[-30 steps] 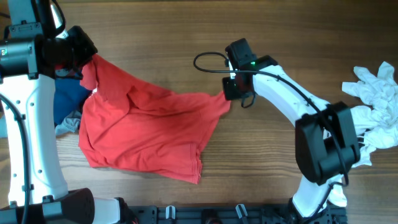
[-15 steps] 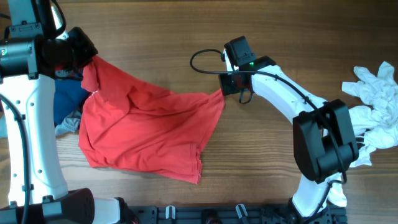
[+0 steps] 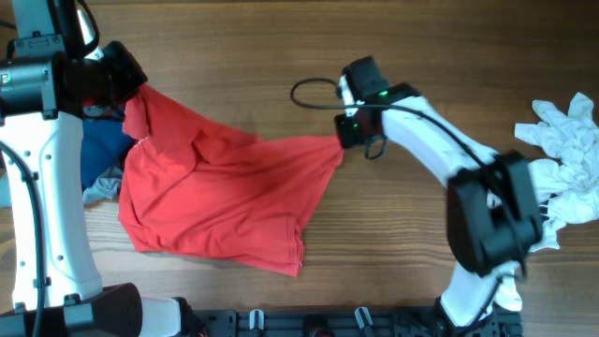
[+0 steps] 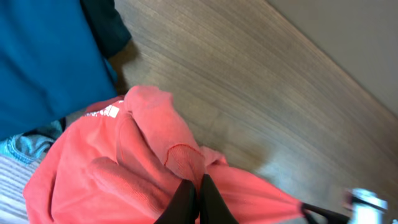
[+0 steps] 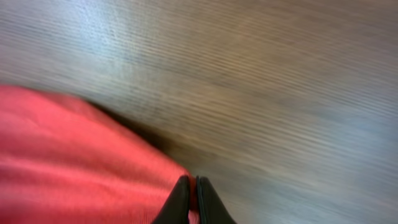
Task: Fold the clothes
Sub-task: 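Stretch the shirt between both grippers and lay it flat on the table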
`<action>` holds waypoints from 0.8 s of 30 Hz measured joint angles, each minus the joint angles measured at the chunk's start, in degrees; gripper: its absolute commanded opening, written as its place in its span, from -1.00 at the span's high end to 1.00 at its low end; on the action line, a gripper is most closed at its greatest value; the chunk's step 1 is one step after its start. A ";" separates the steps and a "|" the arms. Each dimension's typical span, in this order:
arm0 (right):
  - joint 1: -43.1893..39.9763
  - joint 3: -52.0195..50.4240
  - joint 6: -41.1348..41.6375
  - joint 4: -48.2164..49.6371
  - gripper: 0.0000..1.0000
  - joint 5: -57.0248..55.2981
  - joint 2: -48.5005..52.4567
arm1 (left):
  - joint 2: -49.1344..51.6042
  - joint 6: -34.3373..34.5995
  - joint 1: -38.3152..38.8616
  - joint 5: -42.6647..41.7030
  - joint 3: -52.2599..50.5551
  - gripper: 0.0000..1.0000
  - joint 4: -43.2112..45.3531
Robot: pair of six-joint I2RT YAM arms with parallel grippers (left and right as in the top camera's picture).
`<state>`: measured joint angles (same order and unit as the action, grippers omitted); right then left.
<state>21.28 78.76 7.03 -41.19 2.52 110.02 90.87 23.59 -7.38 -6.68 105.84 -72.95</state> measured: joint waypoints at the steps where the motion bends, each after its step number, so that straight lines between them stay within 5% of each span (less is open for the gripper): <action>1: -0.42 0.66 0.22 -1.16 0.92 -0.26 -1.60 | 0.00 0.00 0.00 -0.07 0.00 0.92 -0.04; 8: -5.75 25.33 0.09 -16.15 0.92 -10.84 -32.02 | -5.42 0.00 0.00 -4.96 0.02 0.92 1.38; 13: -5.75 34.73 -1.16 -19.71 0.92 -21.35 -39.47 | -19.61 1.25 -1.95 -6.91 1.20 0.92 6.25; 18: -5.75 35.30 -2.29 -21.77 0.92 -27.04 -41.29 | -29.49 2.05 -4.04 -6.97 2.89 0.92 9.05; 24: -9.27 35.82 -2.86 -23.02 0.92 -25.40 -27.32 | -17.16 2.25 -4.04 -10.80 2.91 0.92 9.01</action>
<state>12.01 114.59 4.16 -64.20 -22.87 82.70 73.71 25.85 -11.42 -17.47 108.75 -63.94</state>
